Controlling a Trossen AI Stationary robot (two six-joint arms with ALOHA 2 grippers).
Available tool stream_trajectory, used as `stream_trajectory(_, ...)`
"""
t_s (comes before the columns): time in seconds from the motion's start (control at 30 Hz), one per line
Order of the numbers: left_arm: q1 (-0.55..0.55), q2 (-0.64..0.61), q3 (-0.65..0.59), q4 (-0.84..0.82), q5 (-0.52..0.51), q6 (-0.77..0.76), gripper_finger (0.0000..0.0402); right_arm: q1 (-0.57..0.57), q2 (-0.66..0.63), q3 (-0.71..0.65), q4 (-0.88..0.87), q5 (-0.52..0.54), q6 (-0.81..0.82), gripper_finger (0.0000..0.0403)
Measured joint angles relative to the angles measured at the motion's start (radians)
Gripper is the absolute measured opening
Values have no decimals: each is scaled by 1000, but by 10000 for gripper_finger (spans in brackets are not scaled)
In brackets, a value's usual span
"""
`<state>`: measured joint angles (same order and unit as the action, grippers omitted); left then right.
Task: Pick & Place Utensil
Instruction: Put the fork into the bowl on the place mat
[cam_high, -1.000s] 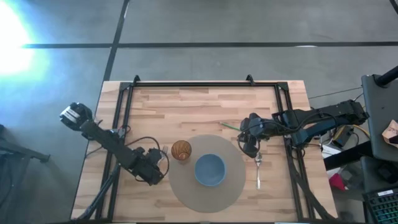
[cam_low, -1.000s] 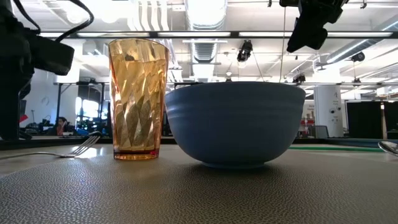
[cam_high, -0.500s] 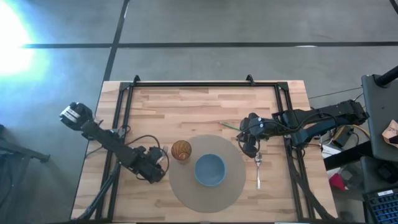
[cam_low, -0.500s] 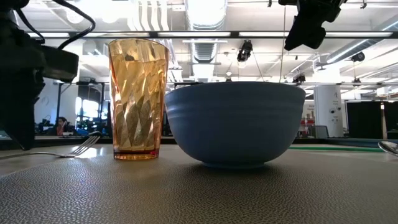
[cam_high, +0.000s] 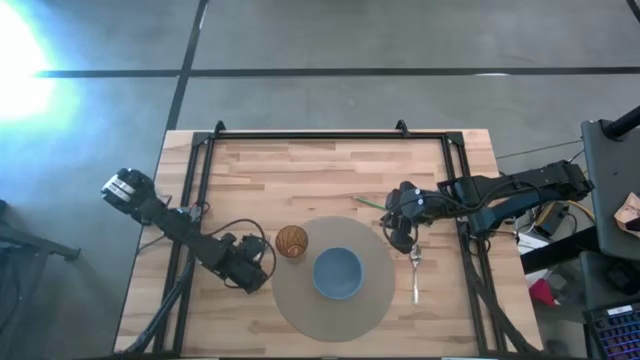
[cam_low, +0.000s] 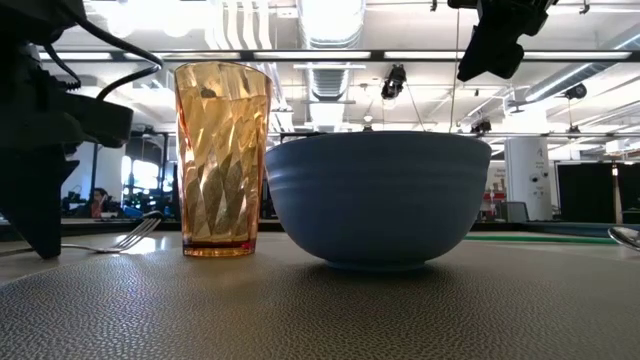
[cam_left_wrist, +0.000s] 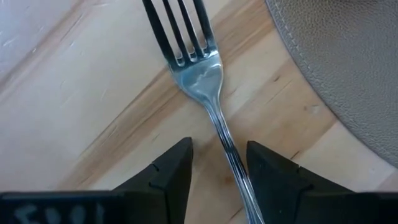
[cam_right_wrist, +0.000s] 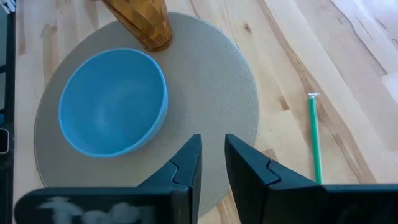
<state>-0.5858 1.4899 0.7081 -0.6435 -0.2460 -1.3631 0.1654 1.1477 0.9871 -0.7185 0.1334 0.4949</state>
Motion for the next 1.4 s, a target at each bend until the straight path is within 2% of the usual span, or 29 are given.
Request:
stream_trajectory(0.2,0,-2,0,-10,10,-3,136,0,0,0,0,0,0,68)
stream_trajectory(0.53,0,-4,-1,-18,32,34,22,0,0,0,0,0,0,68)
stream_trajectory(0.6,1,-3,-1,-19,33,34,10,0,0,0,0,0,0,68)
stream_trajectory(1.03,-2,-58,-7,-52,62,24,7,0,0,0,-1,0,0,68)
stream_trajectory(1.4,0,-121,125,-367,-30,0,8,0,0,0,-1,0,0,68)
